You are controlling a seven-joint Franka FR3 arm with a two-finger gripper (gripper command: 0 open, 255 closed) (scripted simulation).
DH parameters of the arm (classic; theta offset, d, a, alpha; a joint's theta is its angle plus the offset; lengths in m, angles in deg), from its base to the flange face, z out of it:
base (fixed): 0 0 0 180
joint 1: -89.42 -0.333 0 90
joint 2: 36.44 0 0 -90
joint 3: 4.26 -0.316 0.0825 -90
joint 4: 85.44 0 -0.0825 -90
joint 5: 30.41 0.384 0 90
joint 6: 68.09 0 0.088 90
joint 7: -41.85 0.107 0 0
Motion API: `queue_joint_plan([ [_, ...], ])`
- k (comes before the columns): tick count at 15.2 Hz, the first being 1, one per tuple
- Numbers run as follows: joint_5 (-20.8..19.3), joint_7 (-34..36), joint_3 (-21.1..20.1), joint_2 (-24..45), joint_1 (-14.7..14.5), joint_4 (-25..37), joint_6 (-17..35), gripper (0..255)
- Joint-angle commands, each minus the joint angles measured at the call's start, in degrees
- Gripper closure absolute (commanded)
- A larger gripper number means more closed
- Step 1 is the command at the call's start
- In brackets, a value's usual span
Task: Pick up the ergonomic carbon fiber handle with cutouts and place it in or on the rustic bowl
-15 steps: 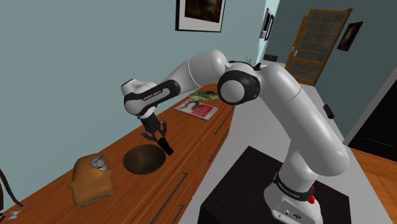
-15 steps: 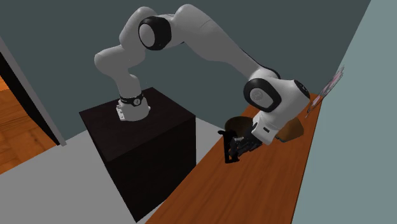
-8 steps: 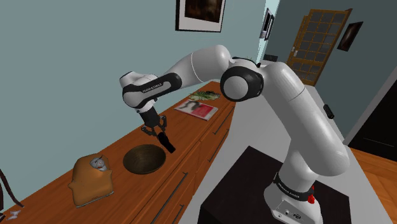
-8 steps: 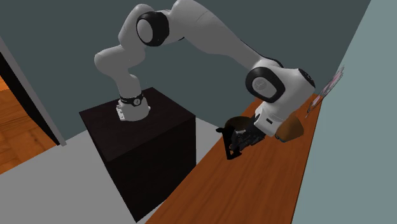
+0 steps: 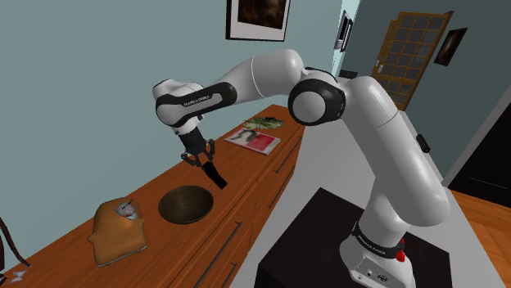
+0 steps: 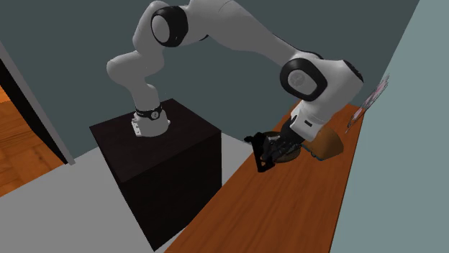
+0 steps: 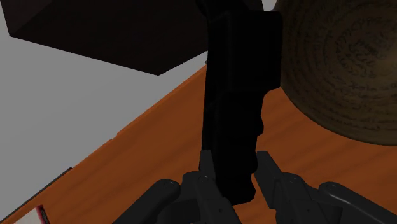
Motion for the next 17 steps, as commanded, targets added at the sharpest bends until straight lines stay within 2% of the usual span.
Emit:
queue_joint_plan([
  [1, -0.01, -0.14, 0.02, -0.62, -0.01, 0.55, -1.19, 255],
  [13, -0.09, -0.99, 0.15, -2.94, -0.13, 5.39, -8.3, 255],
  [17, 0.95, 2.87, -1.06, 0.66, -3.23, 11.79, -11.58, 255],
])
